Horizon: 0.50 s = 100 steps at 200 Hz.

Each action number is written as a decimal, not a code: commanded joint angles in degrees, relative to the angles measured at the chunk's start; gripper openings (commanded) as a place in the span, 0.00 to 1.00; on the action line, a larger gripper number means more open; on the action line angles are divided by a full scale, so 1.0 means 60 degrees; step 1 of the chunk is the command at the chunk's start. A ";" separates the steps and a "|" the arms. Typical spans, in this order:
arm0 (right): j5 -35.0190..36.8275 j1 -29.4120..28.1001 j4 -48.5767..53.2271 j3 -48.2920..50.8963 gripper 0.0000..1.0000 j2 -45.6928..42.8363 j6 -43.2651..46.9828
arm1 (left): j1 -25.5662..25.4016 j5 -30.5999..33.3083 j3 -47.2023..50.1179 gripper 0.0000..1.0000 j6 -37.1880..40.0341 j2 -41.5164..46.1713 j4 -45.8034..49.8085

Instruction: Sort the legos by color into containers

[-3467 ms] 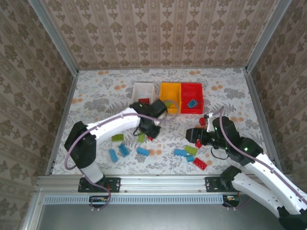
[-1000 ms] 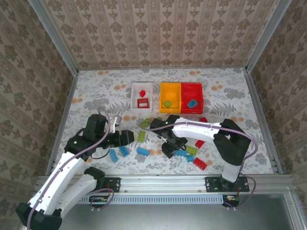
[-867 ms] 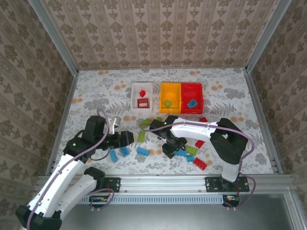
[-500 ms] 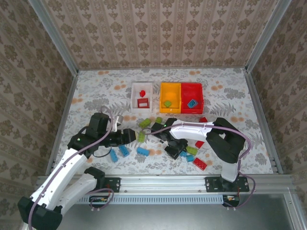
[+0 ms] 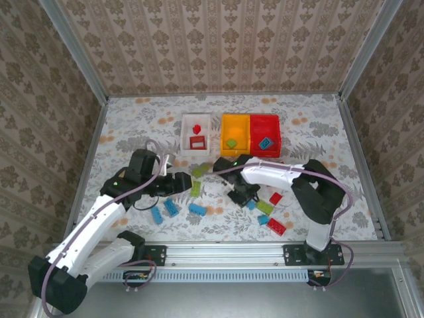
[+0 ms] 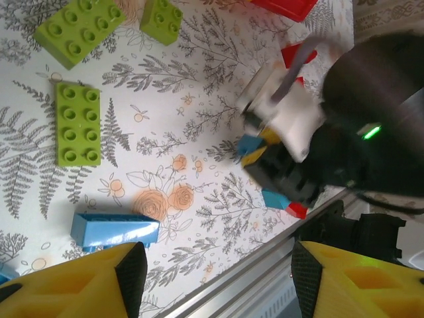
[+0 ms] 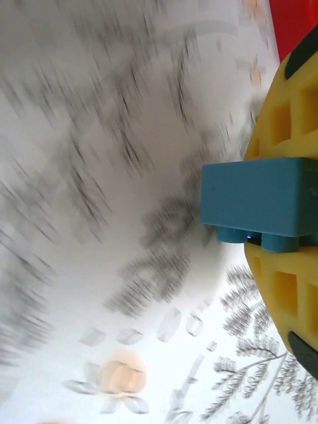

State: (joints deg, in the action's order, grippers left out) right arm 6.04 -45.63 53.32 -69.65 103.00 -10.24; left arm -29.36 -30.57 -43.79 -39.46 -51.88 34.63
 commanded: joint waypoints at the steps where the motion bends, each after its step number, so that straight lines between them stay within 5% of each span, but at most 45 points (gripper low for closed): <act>1: -0.0004 0.1120 -0.0521 -0.0717 0.17 -0.1243 -0.0413 | -0.0360 0.0413 -0.0831 0.62 0.0124 -0.0555 -0.0494; 50: -0.1652 0.4001 -0.2294 -0.1253 0.16 -0.1600 -0.1618 | -0.1751 0.1880 -0.3474 0.62 0.1118 -0.3221 -0.0705; 100: -0.2516 0.5380 -0.3488 -0.2295 0.16 0.0157 -0.2690 | -0.3093 0.3014 -0.6955 0.64 0.2697 -0.6299 -0.0173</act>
State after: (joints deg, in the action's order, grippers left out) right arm -4.62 -15.09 36.64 -79.83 98.61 -21.65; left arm -45.23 -17.65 -78.04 -30.41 -83.92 31.75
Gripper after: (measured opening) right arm 0.272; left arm 0.633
